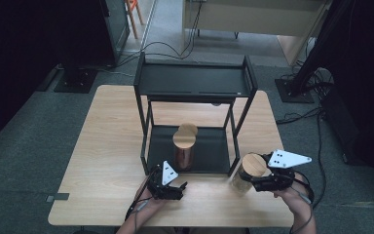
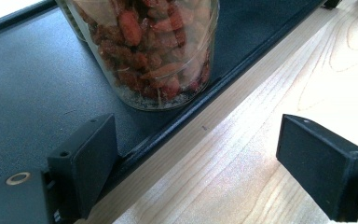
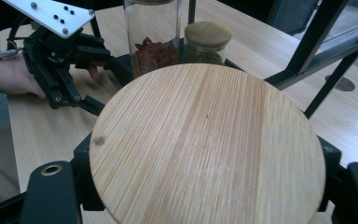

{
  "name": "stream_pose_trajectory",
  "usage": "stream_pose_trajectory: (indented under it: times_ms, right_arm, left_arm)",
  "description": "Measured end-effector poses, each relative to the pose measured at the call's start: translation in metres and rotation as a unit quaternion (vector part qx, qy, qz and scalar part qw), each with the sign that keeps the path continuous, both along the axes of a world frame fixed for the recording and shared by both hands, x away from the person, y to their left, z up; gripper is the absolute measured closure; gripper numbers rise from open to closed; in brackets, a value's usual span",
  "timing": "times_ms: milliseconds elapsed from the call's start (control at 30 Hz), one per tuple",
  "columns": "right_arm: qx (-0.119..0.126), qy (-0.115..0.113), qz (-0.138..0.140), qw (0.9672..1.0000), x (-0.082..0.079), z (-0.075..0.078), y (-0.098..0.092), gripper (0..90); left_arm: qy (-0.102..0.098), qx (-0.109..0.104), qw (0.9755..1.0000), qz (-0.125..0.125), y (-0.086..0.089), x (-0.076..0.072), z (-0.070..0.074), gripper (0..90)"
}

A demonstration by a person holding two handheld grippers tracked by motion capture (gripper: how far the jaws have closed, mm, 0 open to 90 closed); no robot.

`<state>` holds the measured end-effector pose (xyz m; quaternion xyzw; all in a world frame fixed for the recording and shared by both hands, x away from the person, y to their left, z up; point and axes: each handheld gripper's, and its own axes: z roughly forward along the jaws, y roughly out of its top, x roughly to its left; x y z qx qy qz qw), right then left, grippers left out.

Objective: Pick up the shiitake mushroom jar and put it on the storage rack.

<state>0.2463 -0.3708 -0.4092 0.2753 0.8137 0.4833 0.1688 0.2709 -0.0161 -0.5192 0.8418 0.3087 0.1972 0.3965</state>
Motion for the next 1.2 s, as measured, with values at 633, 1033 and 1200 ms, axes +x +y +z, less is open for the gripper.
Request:
stream_pose_trajectory:
  times_ms: [633,1033,1200]
  right_arm:
    - [-0.009,0.001,0.008,0.9999,0.000,0.002,0.017,24.9]
    - [-0.010,0.001,0.003,0.9999,0.000,0.005,0.029,24.9]
    - [-0.006,0.004,-0.003,1.0000,0.000,0.006,0.031,24.9]
  left_arm:
    - [0.000,0.001,1.0000,0.000,0.000,0.000,0.000,12.8]
    - [0.000,0.001,1.0000,0.000,0.000,0.000,0.000,12.8]
    - [-0.001,0.002,1.0000,0.000,0.000,0.000,0.000,12.8]
